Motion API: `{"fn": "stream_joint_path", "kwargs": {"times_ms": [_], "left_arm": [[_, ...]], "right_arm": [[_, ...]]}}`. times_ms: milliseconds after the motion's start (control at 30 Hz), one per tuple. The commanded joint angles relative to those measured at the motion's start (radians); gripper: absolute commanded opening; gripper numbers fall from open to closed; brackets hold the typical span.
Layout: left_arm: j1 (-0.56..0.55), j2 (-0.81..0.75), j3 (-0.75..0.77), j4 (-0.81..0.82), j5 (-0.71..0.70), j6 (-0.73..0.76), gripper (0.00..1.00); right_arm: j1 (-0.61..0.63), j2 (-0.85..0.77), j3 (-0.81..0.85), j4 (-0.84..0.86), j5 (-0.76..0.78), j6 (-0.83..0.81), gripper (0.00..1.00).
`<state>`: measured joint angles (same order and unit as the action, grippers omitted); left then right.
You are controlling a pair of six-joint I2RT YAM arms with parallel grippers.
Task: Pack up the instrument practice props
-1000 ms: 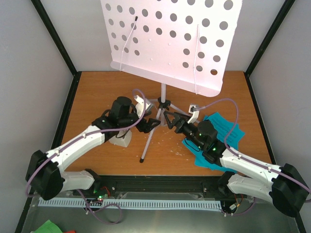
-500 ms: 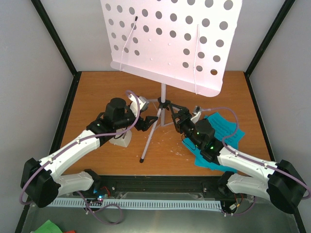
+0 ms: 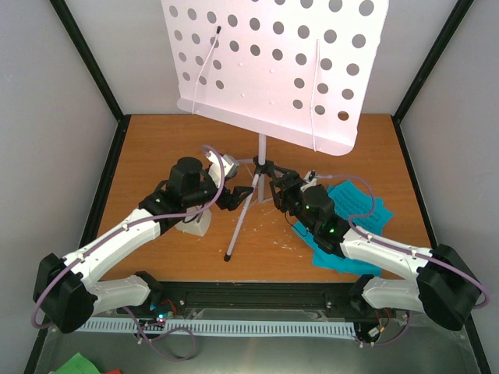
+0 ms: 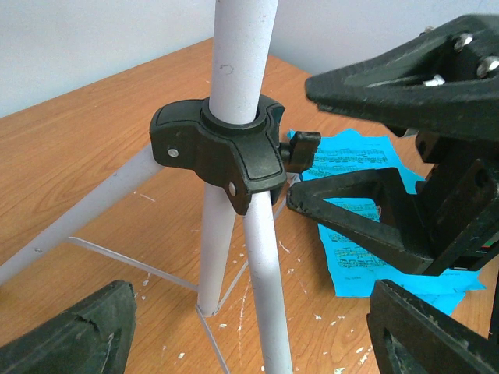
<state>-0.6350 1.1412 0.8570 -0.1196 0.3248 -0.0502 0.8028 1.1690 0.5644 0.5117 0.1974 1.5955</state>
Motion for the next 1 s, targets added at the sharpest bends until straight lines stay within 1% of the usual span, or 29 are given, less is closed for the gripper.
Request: {"fn": "stream_joint_path", "kwargs": {"times_ms": [0, 367, 567, 633, 700, 767, 967], "left_arm": [[0.0, -0.002, 0.001, 0.028, -0.003, -0.006, 0.82], [0.0, 0.003, 0.001, 0.029, -0.001, -0.011, 0.81], [0.0, 0.011, 0.001, 0.03, 0.013, -0.016, 0.81], [0.001, 0.017, 0.003, 0.028, 0.021, -0.018, 0.81], [0.0, 0.018, 0.002, 0.028, 0.023, -0.021, 0.81], [0.0, 0.015, 0.002, 0.03, 0.024, -0.023, 0.81], [0.0, 0.017, 0.003, 0.029, 0.03, -0.023, 0.81]], "right_arm": [[0.006, 0.022, 0.031, 0.029, 0.004, 0.039, 0.63], [0.006, 0.024, 0.027, 0.034, 0.003, 0.048, 0.43], [0.007, 0.018, 0.026, 0.041, 0.009, 0.047, 0.4], [0.007, 0.018, 0.028, 0.045, 0.007, 0.046, 0.43], [0.007, 0.016, 0.033, 0.044, 0.005, 0.043, 0.51], [0.008, 0.014, 0.035, 0.046, 0.001, 0.041, 0.51], [0.016, 0.013, 0.041, 0.048, 0.008, 0.034, 0.38]]}}
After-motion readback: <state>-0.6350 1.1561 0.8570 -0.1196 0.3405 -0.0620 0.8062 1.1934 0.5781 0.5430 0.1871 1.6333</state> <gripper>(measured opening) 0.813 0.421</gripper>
